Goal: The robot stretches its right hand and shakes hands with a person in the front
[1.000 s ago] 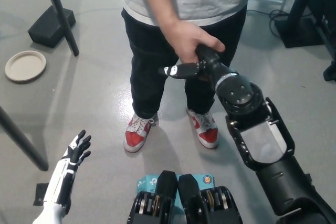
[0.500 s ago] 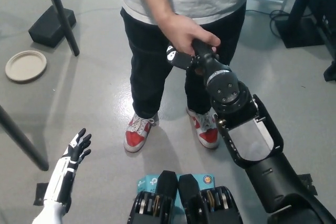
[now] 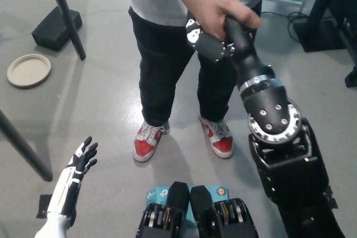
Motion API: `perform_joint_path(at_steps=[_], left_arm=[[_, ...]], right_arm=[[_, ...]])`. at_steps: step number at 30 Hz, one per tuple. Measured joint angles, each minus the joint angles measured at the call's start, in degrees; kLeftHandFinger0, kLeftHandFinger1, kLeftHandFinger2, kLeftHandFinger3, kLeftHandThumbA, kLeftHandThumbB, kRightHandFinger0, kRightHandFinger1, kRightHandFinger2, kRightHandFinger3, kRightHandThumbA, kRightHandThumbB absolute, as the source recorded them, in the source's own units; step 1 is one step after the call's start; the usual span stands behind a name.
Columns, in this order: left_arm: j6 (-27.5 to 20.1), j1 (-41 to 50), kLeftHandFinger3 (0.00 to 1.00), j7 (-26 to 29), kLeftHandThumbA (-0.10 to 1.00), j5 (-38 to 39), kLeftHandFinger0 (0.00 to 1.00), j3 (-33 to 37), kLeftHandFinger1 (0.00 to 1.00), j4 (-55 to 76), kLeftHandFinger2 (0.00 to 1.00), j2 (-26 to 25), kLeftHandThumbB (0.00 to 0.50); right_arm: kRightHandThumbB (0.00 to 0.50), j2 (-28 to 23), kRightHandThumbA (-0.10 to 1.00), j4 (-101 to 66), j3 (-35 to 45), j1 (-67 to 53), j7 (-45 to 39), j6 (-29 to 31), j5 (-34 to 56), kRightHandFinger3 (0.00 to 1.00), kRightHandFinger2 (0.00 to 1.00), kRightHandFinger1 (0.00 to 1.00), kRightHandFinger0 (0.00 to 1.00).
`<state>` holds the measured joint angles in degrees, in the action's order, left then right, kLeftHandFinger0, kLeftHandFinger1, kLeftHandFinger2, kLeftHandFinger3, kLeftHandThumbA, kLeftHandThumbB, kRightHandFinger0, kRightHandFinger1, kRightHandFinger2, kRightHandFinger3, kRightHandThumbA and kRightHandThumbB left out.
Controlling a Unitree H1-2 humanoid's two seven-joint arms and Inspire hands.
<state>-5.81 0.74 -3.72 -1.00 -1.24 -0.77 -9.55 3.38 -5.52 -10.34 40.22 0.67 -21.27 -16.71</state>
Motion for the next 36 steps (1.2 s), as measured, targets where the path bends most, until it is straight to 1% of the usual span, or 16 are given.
perform_joint_path(at_steps=[1, 4, 5, 6, 8, 11, 13, 17, 18, 19, 20, 22, 25, 28, 30, 36], left_arm=[[0.0, 0.0, 1.00, 0.0, 1.00, 0.0, 1.00, 0.0, 1.00, 0.0, 1.00, 0.0, 0.150], [0.1, 0.0, 1.00, 0.0, 1.00, 0.0, 1.00, 0.0, 1.00, 0.0, 1.00, 0.0, 0.163], [0.1, 0.0, 1.00, 0.0, 1.00, 0.0, 1.00, 0.0, 1.00, 0.0, 1.00, 0.0, 0.164], [0.2, 0.0, 1.00, 0.0, 1.00, 0.0, 1.00, 0.0, 1.00, 0.0, 1.00, 0.0, 0.152], [0.2, 0.0, 1.00, 0.0, 1.00, -0.1, 1.00, 0.0, 1.00, 0.2, 1.00, 0.0, 0.127], [0.2, 0.0, 1.00, 0.0, 1.00, -0.4, 1.00, 0.1, 1.00, 0.3, 1.00, 0.0, 0.125], [0.2, 0.0, 1.00, 0.0, 1.00, -0.5, 1.00, 0.1, 1.00, 0.3, 1.00, 0.0, 0.141], [0.2, 0.1, 1.00, 0.0, 1.00, -0.4, 1.00, 0.1, 1.00, 0.2, 1.00, 0.0, 0.145], [0.2, 0.1, 1.00, 0.0, 1.00, -0.4, 1.00, 0.1, 1.00, 0.3, 1.00, 0.0, 0.161], [0.1, 0.1, 1.00, 0.0, 1.00, -0.4, 1.00, 0.1, 1.00, 0.3, 1.00, 0.0, 0.160], [0.2, 0.2, 1.00, 0.0, 1.00, -0.4, 1.00, 0.0, 1.00, 0.2, 1.00, 0.0, 0.158], [0.2, 0.2, 1.00, 0.0, 1.00, -0.4, 1.00, 0.1, 1.00, 0.2, 1.00, 0.0, 0.165], [0.2, 0.2, 1.00, 0.0, 1.00, -0.5, 1.00, 0.1, 1.00, 0.2, 1.00, 0.0, 0.165], [0.2, 0.2, 1.00, 0.0, 1.00, -0.5, 1.00, 0.1, 1.00, 0.2, 1.00, 0.0, 0.151], [0.2, 0.2, 1.00, 0.0, 1.00, -0.6, 1.00, 0.1, 1.00, 0.3, 1.00, 0.0, 0.145], [0.2, 0.1, 1.00, 0.0, 1.00, -0.6, 1.00, 0.1, 1.00, 0.3, 1.00, 0.0, 0.146]], right_arm=[[0.238, 0.0, 0.12, -1.6, 0.0, -0.4, -0.2, -0.5, 0.0, 1.00, 1.00, 1.00, 1.00], [0.242, -0.1, 0.11, -6.4, 0.0, -1.6, -1.3, -2.1, -0.1, 1.00, 1.00, 1.00, 0.99], [0.247, -0.1, 0.07, -7.8, 0.0, -1.9, -1.6, -2.6, -0.1, 1.00, 1.00, 1.00, 0.99], [0.254, -0.1, 0.06, -9.4, 0.0, -2.3, -2.0, -3.2, -0.2, 1.00, 1.00, 1.00, 1.00], [0.248, -0.1, 0.14, -11.7, 0.3, -2.5, -2.9, -4.3, -0.4, 1.00, 1.00, 1.00, 1.00], [0.250, -1.2, 0.15, -11.7, 0.3, -2.0, -3.9, -5.6, -0.9, 1.00, 1.00, 1.00, 1.00], [0.247, -1.7, 0.11, -11.3, 0.3, -1.9, -4.2, -5.8, -1.2, 1.00, 1.00, 1.00, 1.00], [0.243, -1.9, 0.10, 0.4, 0.4, -0.7, -4.1, -5.4, -1.3, 1.00, 1.00, 1.00, 1.00], [0.240, -1.9, 0.11, 4.0, 0.5, -0.5, -4.1, -5.2, -1.3, 1.00, 1.00, 1.00, 1.00], [0.241, -1.9, 0.14, 6.4, 0.5, -0.4, -4.0, -5.1, -1.3, 1.00, 1.00, 1.00, 1.00], [0.238, -1.8, 0.15, 9.7, 0.6, -0.1, -3.8, -4.6, -1.3, 1.00, 1.00, 1.00, 1.00], [0.244, -1.8, 0.12, 15.5, 0.7, 0.9, -3.4, -3.8, -1.3, 1.00, 1.00, 1.00, 1.00], [0.244, -1.8, 0.11, 26.1, 1.1, 3.7, -2.4, -1.3, -1.2, 1.00, 1.00, 1.00, 1.00], [0.240, -1.8, 0.13, 32.9, 1.8, 5.8, -1.4, 1.3, -1.0, 1.00, 1.00, 1.00, 1.00], [0.250, -1.8, 0.15, 38.2, 2.4, 7.9, -0.6, 3.7, -0.7, 1.00, 1.00, 1.00, 1.00], [0.248, -1.8, 0.17, 41.8, 2.5, 9.3, 0.6, 8.3, -0.1, 1.00, 1.00, 1.00, 1.00]])
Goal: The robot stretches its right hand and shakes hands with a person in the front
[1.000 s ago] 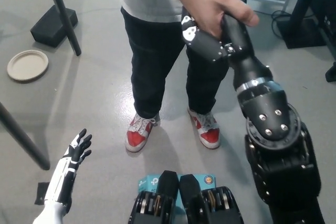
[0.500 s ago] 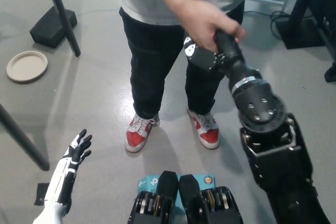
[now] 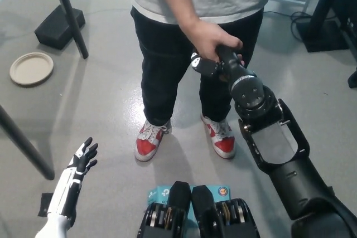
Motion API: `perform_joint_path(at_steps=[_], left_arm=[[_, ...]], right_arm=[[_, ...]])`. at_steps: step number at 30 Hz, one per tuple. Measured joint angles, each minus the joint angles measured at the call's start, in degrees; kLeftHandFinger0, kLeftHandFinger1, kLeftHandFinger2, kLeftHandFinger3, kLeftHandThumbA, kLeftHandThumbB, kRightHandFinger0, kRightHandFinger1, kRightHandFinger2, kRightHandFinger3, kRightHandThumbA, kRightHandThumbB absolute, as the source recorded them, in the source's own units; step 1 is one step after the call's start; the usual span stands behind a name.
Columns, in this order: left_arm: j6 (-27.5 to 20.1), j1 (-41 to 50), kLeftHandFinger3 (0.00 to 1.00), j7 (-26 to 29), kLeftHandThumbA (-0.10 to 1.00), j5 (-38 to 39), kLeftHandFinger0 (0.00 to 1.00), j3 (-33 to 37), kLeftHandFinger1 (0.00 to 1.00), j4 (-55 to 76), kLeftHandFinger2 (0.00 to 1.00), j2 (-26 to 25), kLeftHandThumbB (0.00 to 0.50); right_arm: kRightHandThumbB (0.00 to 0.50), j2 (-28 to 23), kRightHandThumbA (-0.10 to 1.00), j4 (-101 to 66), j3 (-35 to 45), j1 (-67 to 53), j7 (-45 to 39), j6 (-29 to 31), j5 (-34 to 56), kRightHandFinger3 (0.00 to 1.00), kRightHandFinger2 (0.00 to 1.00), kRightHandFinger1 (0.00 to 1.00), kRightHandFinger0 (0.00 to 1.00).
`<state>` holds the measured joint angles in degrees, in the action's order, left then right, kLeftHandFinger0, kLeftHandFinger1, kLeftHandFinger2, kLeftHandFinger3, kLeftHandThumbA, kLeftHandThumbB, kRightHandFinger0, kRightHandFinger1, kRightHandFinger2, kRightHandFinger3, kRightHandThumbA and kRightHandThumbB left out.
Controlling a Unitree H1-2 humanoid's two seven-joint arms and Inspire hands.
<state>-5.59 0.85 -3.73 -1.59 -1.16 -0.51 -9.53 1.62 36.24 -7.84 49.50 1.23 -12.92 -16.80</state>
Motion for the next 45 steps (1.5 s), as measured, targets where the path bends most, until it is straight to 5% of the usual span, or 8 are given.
perform_joint_path(at_steps=[6, 14, 20, 25, 30, 31, 33, 45], left_arm=[[0.0, 0.0, 1.00, 0.0, 1.00, 0.0, 1.00, 0.0, 1.00, -0.2, 1.00, 0.0, 0.176], [0.4, 0.0, 1.00, 0.0, 1.00, 0.0, 1.00, 0.0, 1.00, -0.3, 1.00, 0.0, 0.143], [0.4, 0.1, 1.00, 0.0, 1.00, 0.0, 1.00, 0.0, 1.00, -0.4, 1.00, 0.0, 0.147], [0.4, 0.1, 1.00, 0.0, 1.00, 0.0, 1.00, 0.0, 1.00, -0.5, 1.00, 0.0, 0.164], [0.4, 0.1, 1.00, 0.0, 1.00, 0.0, 1.00, 0.0, 1.00, -0.5, 1.00, 0.0, 0.146], [0.4, 0.1, 1.00, 0.0, 1.00, 0.0, 1.00, 0.0, 1.00, -0.5, 1.00, 0.0, 0.144], [0.3, 0.2, 1.00, 0.0, 1.00, 0.0, 1.00, 0.0, 1.00, -0.4, 1.00, 0.0, 0.154], [0.4, 0.4, 1.00, 0.0, 1.00, 0.0, 1.00, -0.1, 1.00, -0.4, 1.00, 0.0, 0.170]], right_arm=[[0.236, 0.2, 0.20, -11.6, -0.1, -3.1, 0.0, 0.2, 0.1, 1.00, 1.00, 1.00, 1.00], [0.249, 0.5, 0.25, -31.8, -0.6, -6.6, -0.5, -1.7, 0.1, 1.00, 1.00, 1.00, 1.00], [0.241, 0.5, 0.20, -43.8, -0.8, -9.1, -1.5, -4.5, 0.1, 1.00, 1.00, 1.00, 0.92], [0.225, 0.6, 0.14, -50.1, -0.9, -12.1, -2.8, -7.5, 0.1, 1.00, 1.00, 1.00, 0.97], [0.243, 0.6, 0.15, -55.3, -1.0, -14.3, -4.3, -11.1, 0.1, 1.00, 1.00, 1.00, 0.86], [0.244, 0.6, 0.15, -56.2, -1.0, -14.3, -4.6, -11.8, 0.1, 1.00, 1.00, 1.00, 0.97], [0.248, 0.7, 0.13, -57.9, -0.9, -14.1, -5.3, -13.1, 0.1, 1.00, 1.00, 1.00, 1.00], [0.255, 0.4, 0.16, -27.3, -0.1, -6.0, -5.0, -12.8, 0.3, 1.00, 1.00, 1.00, 1.00]])
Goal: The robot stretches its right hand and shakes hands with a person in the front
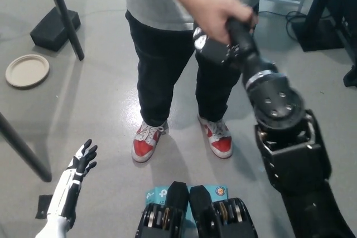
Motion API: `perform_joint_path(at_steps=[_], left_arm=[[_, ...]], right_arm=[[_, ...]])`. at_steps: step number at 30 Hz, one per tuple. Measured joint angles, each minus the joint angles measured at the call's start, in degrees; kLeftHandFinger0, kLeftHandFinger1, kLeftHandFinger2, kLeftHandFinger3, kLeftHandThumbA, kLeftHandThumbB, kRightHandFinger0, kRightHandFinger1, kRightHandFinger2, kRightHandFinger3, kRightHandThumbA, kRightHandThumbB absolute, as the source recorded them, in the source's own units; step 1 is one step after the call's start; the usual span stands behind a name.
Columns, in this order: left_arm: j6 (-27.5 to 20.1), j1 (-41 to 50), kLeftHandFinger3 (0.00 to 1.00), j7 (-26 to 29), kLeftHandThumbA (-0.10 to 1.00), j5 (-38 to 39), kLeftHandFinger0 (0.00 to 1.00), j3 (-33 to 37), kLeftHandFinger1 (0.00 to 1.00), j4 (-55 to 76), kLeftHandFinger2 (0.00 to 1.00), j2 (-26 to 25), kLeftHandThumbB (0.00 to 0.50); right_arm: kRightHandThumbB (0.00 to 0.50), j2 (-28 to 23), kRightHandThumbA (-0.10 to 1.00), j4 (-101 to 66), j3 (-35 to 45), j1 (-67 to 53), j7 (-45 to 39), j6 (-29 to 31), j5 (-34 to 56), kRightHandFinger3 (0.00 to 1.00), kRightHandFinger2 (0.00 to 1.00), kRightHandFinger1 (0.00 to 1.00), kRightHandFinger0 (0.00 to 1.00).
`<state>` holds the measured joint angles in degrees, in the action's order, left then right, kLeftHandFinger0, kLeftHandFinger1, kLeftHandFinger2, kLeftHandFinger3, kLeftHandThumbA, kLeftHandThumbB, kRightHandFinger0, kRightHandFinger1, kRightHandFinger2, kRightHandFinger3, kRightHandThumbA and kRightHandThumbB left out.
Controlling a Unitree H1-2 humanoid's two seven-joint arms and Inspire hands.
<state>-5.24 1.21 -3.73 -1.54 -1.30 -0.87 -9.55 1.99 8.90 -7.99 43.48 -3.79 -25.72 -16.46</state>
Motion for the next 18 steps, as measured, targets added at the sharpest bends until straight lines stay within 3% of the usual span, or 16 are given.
perform_joint_path(at_steps=[5, 10, 12, 13, 15, 16, 17, 18], left_arm=[[0.0, 0.3, 1.00, 0.0, 1.00, 0.0, 1.00, 0.0, 1.00, 0.1, 1.00, 0.0, 0.176], [0.0, 0.3, 1.00, 0.0, 1.00, 0.1, 1.00, 0.0, 1.00, 0.3, 1.00, 0.0, 0.159], [0.0, 0.3, 1.00, 0.0, 1.00, 0.1, 1.00, 0.0, 1.00, 0.4, 1.00, 0.0, 0.178], [0.0, 0.3, 1.00, 0.0, 1.00, 0.1, 1.00, 0.0, 1.00, 0.4, 1.00, 0.0, 0.169], [0.0, 0.3, 1.00, 0.0, 1.00, 0.0, 1.00, 0.0, 1.00, 0.4, 1.00, 0.0, 0.168], [0.0, 0.3, 1.00, 0.0, 1.00, 0.0, 1.00, 0.0, 1.00, 0.4, 1.00, 0.0, 0.162], [0.0, 0.3, 1.00, 0.0, 1.00, 0.0, 1.00, 0.0, 1.00, 0.4, 1.00, 0.0, 0.162], [0.0, 0.3, 1.00, 0.0, 1.00, 0.1, 1.00, 0.0, 1.00, 0.4, 1.00, 0.0, 0.163]], right_arm=[[0.280, 0.1, 0.22, 16.0, 0.1, 3.6, 1.2, 2.7, 0.0, 1.00, 1.00, 1.00, 1.00], [0.265, 0.1, 0.24, 25.0, 0.1, 6.7, 3.6, 7.3, 0.0, 1.00, 1.00, 1.00, 0.99], [0.274, 0.1, 0.37, 25.8, 0.0, 7.0, 4.1, 8.6, 0.0, 1.00, 1.00, 1.00, 1.00], [0.325, -0.1, 0.49, 25.7, -0.3, 7.0, 4.2, 9.4, 0.0, 1.00, 1.00, 1.00, 1.00], [0.331, -0.4, 0.51, 24.8, -1.1, 6.7, 4.1, 10.1, -0.1, 1.00, 1.00, 1.00, 1.00], [0.466, -0.6, 0.64, 24.4, -1.4, 6.6, 4.0, 10.6, -0.1, 1.00, 1.00, 1.00, 1.00], [0.460, -0.7, 0.80, 24.2, -1.5, 6.5, 4.0, 10.9, -0.1, 1.00, 1.00, 1.00, 1.00], [0.469, -0.9, 0.80, 23.4, -1.9, 6.1, 3.6, 11.0, 0.0, 1.00, 1.00, 1.00, 1.00]])
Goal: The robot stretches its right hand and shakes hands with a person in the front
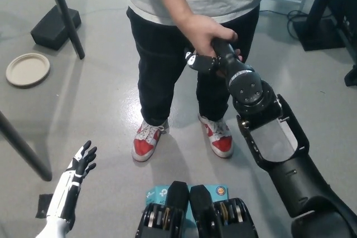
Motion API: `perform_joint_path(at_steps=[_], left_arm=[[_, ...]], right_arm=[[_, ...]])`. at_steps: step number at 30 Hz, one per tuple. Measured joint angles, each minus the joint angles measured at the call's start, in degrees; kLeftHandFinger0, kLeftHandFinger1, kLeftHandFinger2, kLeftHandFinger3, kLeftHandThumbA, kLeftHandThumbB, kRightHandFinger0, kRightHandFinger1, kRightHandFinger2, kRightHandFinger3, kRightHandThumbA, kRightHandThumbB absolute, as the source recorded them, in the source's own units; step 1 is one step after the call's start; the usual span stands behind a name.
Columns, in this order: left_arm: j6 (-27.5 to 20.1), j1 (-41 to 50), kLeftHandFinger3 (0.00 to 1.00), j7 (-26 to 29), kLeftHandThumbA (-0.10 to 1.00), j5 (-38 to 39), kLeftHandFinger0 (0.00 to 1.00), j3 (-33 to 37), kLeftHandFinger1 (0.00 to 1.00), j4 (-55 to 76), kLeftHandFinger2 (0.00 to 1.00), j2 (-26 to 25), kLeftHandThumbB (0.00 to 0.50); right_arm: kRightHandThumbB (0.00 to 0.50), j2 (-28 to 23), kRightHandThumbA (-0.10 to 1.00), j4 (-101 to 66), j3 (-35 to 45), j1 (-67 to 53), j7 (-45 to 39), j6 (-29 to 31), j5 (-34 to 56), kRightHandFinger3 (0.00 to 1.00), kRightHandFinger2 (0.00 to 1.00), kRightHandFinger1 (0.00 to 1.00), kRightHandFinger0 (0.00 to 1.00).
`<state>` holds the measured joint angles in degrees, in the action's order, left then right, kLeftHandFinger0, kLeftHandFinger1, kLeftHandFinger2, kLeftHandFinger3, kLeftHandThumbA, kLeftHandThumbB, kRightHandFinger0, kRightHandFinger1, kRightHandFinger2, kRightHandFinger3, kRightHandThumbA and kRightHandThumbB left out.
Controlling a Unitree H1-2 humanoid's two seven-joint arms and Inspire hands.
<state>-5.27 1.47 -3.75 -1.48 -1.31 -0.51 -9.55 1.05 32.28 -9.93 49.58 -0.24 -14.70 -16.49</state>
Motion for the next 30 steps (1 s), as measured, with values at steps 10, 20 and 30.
perform_joint_path(at_steps=[10, 20, 30], left_arm=[[-0.1, -0.1, 1.00, 0.0, 1.00, 0.2, 1.00, -0.2, 1.00, -0.1, 1.00, 0.0, 0.183], [-0.3, 0.3, 1.00, -0.2, 1.00, 0.4, 1.00, -0.1, 1.00, -0.1, 1.00, 0.0, 0.184], [-0.6, 0.6, 1.00, -0.1, 1.00, 0.4, 1.00, -0.1, 1.00, -0.2, 1.00, -0.1, 0.153]], right_arm=[[0.492, -5.1, 1.00, -22.1, -3.7, -9.3, -5.9, 0.0, 0.7, 1.00, 1.00, 1.00, 1.00], [0.446, -9.4, 1.00, -34.8, -1.3, -15.9, -8.3, -0.2, 2.7, 1.00, 1.00, 1.00, 1.00], [0.412, -12.8, 1.00, -42.3, 2.2, -24.7, -9.0, 0.3, 4.6, 1.00, 1.00, 1.00, 1.00]])
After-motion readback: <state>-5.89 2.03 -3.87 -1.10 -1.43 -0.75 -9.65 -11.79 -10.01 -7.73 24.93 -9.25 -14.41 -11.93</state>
